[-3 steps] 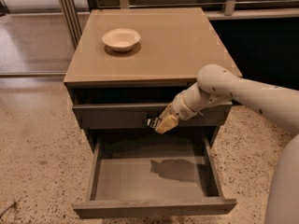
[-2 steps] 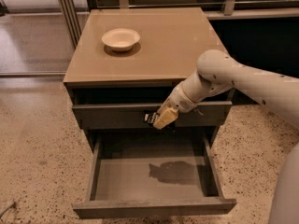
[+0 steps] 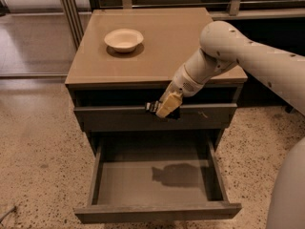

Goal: Pick rxbar chocolate from middle drawer and place on counter

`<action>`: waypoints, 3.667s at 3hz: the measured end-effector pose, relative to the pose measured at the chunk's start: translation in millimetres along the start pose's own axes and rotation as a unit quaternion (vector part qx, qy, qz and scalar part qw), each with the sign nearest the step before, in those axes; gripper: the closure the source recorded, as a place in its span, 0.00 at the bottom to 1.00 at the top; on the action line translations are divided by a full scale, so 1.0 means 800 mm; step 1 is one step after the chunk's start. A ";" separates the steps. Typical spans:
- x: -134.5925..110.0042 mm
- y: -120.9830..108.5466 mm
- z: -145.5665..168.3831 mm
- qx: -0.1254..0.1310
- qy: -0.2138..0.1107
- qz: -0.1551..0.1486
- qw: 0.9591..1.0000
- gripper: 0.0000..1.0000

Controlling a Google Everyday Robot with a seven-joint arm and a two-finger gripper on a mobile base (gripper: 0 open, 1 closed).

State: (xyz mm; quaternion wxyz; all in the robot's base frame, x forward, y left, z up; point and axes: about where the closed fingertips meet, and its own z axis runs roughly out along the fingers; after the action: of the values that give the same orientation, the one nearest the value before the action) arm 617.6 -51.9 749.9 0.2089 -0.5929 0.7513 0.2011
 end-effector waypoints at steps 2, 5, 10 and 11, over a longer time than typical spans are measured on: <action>-0.057 -0.007 -0.063 0.035 0.005 -0.033 0.999 1.00; -0.121 -0.027 -0.146 0.081 0.003 -0.063 0.995 1.00; -0.067 -0.179 -0.150 0.168 -0.031 0.016 0.985 1.00; -0.058 -0.196 -0.138 0.175 -0.047 0.024 0.983 1.00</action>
Offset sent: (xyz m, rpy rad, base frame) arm 0.0227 0.0124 0.1362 -0.0616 -0.1653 0.0253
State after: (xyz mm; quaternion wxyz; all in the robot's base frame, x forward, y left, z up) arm 771.6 -109.0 859.2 0.3399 -0.5185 0.7783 0.0989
